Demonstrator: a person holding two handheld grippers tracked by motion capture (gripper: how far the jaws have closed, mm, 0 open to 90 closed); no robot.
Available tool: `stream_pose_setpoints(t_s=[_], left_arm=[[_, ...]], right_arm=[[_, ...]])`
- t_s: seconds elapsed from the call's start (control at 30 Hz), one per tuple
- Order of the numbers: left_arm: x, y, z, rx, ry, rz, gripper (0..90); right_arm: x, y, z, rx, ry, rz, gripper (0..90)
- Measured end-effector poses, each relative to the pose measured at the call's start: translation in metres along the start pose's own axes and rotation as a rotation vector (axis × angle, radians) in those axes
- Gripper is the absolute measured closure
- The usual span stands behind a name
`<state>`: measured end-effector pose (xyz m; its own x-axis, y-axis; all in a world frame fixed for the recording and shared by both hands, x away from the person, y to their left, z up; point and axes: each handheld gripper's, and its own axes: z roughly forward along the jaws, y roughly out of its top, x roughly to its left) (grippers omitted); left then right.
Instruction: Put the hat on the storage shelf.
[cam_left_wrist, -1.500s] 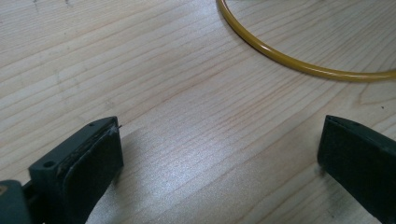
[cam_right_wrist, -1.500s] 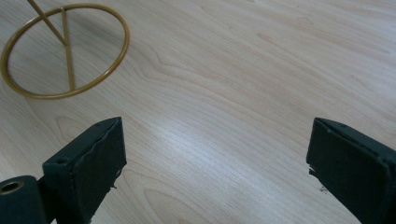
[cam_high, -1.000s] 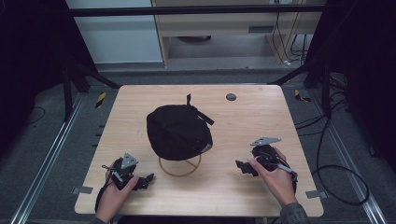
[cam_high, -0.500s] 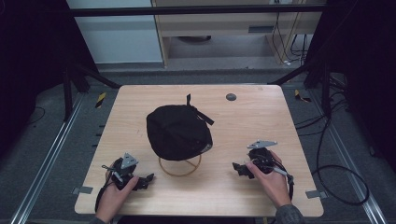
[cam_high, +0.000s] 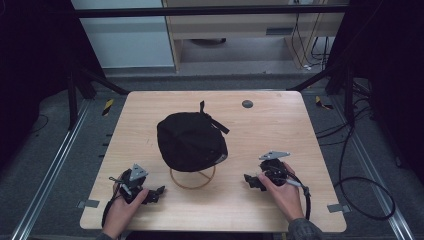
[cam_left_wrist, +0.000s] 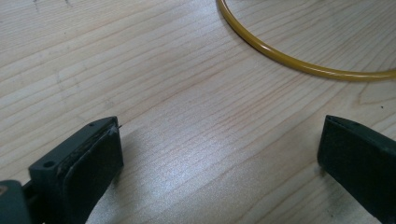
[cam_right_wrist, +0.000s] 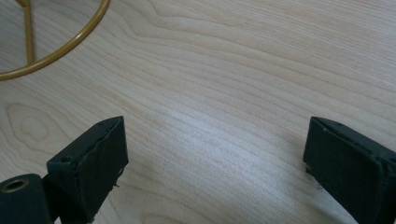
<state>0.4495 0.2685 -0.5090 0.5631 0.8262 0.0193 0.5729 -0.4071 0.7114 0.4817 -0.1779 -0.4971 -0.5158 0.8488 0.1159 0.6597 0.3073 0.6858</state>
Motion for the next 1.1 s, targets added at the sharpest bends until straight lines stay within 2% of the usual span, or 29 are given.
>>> stream_pose_setpoints(t_s=[0.37,0.63,0.73,0.83,1.1], left_arm=[[0.000,0.000,0.000,0.000,0.000,0.000,0.0],[0.000,0.000,0.000,0.000,0.000,0.000,0.0],[0.000,0.000,0.000,0.000,0.000,0.000,0.0],[0.000,0.000,0.000,0.000,0.000,0.000,0.0],[0.000,0.000,0.000,0.000,0.000,0.000,0.0]], right_arm=[[-0.002,0.002,0.012,-0.035,-0.025,0.033,6.8],[0.000,0.003,0.015,-0.054,-0.040,0.035,6.2],[0.002,0.002,0.017,-0.055,-0.060,0.015,5.9],[0.008,0.000,0.020,-0.056,-0.115,-0.050,4.9],[0.009,-0.002,0.020,-0.061,-0.123,-0.049,4.9]])
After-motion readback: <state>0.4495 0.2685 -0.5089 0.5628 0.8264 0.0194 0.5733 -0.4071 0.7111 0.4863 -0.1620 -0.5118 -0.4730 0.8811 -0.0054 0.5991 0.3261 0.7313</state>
